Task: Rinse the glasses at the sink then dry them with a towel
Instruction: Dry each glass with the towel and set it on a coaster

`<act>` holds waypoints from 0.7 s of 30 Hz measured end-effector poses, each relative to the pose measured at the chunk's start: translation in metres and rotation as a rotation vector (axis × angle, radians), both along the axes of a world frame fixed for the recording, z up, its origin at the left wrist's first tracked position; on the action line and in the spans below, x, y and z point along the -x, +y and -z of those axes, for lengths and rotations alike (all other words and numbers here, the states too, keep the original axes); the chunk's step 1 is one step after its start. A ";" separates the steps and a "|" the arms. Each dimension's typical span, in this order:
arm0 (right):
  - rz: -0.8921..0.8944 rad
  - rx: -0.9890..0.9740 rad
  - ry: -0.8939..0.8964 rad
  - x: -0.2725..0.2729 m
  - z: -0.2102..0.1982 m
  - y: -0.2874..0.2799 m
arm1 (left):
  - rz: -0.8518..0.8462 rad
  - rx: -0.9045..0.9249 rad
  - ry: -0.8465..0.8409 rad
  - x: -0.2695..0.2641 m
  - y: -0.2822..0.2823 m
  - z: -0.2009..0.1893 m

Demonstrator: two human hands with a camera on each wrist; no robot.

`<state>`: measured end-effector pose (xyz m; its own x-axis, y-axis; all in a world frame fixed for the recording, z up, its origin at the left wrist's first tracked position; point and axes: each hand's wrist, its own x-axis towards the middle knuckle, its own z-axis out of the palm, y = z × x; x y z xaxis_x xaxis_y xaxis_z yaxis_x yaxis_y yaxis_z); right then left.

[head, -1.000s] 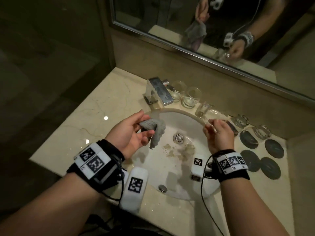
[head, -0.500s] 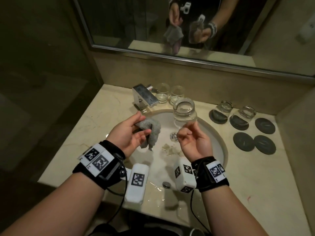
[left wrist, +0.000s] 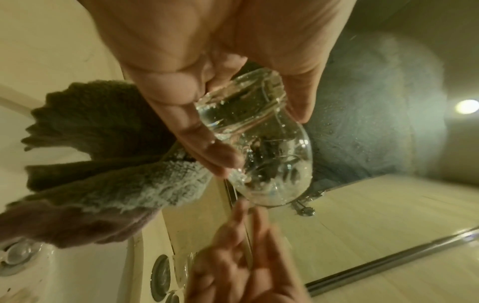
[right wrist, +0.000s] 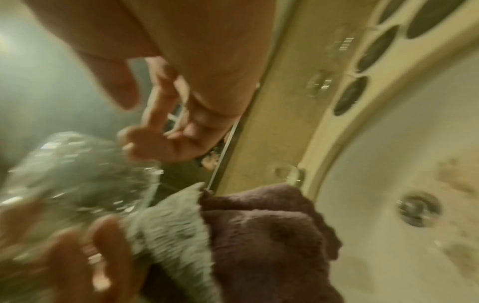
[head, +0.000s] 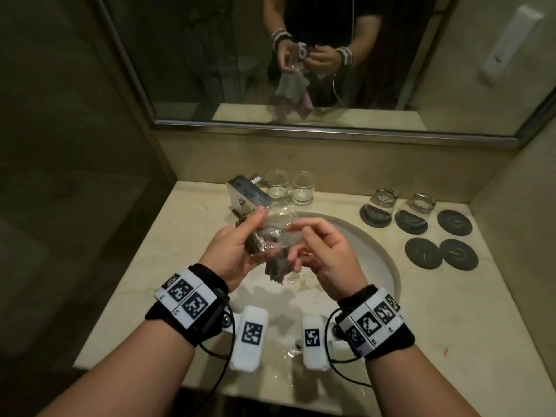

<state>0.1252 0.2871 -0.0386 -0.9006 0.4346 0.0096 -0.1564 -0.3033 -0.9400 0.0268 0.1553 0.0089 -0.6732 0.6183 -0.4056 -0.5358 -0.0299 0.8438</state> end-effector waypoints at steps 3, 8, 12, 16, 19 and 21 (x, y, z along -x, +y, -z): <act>0.268 0.156 -0.202 0.005 0.014 0.012 | 0.002 -0.045 0.000 0.006 -0.004 -0.001; 0.086 -0.236 -0.420 0.015 0.039 -0.001 | 0.080 -0.064 0.007 0.011 -0.004 -0.001; 0.255 -0.542 -0.272 0.021 0.052 -0.011 | 0.130 -0.030 0.022 0.015 -0.003 -0.007; 0.287 -0.329 -0.104 0.024 0.061 -0.022 | 0.184 0.032 0.049 0.021 -0.002 -0.011; 0.302 -0.213 -0.097 0.029 0.064 -0.025 | 0.229 0.052 0.038 0.022 0.001 -0.012; 0.265 -0.129 -0.072 0.031 0.063 -0.030 | 0.253 0.065 0.035 0.021 0.004 -0.012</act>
